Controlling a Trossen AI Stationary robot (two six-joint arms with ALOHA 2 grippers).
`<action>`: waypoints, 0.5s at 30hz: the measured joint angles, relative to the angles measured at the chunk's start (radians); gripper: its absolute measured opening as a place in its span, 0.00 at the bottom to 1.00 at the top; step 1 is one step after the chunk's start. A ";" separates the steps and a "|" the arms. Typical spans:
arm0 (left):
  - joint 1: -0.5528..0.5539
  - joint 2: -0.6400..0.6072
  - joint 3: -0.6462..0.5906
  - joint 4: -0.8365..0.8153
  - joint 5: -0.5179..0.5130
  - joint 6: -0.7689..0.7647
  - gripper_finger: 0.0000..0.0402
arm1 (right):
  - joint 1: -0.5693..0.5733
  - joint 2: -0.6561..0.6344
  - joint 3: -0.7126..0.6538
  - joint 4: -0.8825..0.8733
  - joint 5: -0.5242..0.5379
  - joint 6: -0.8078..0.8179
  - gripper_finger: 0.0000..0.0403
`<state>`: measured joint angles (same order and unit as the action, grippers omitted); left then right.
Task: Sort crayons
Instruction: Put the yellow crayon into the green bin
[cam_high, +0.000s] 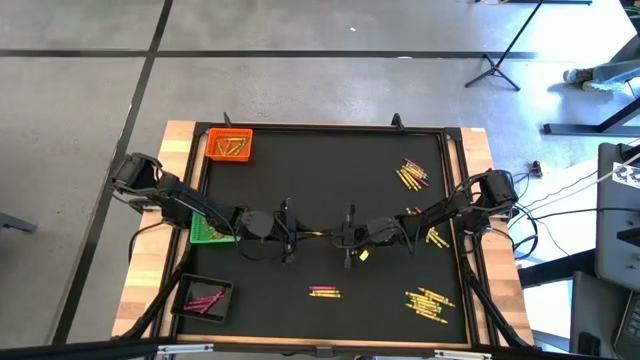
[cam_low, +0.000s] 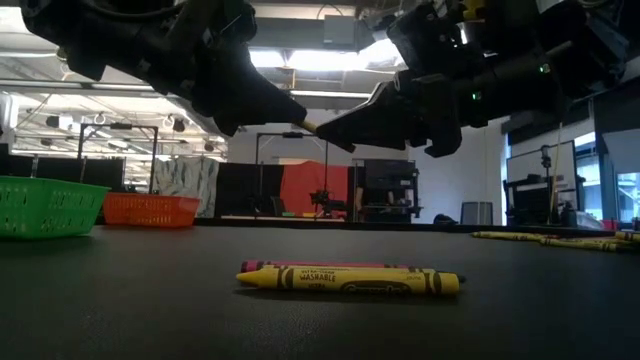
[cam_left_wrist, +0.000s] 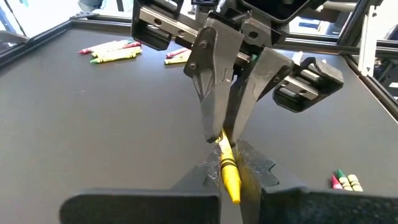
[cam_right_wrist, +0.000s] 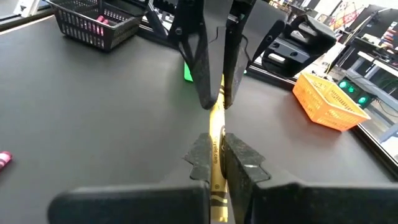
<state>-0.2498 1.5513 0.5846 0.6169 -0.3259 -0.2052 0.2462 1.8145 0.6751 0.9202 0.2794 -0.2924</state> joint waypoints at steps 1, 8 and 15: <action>0.001 0.000 0.000 0.000 0.001 0.000 0.02 | 0.000 0.000 0.000 0.000 0.000 0.000 0.05; 0.001 -0.001 0.000 -0.011 0.009 0.005 0.03 | 0.000 0.000 0.000 0.005 -0.004 0.006 0.05; 0.007 -0.102 0.001 -0.156 0.023 0.051 0.03 | 0.002 -0.013 0.002 0.060 -0.003 0.023 0.20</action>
<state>-0.2426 1.4491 0.5854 0.4612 -0.3027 -0.1545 0.2482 1.8019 0.6773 0.9802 0.2768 -0.2699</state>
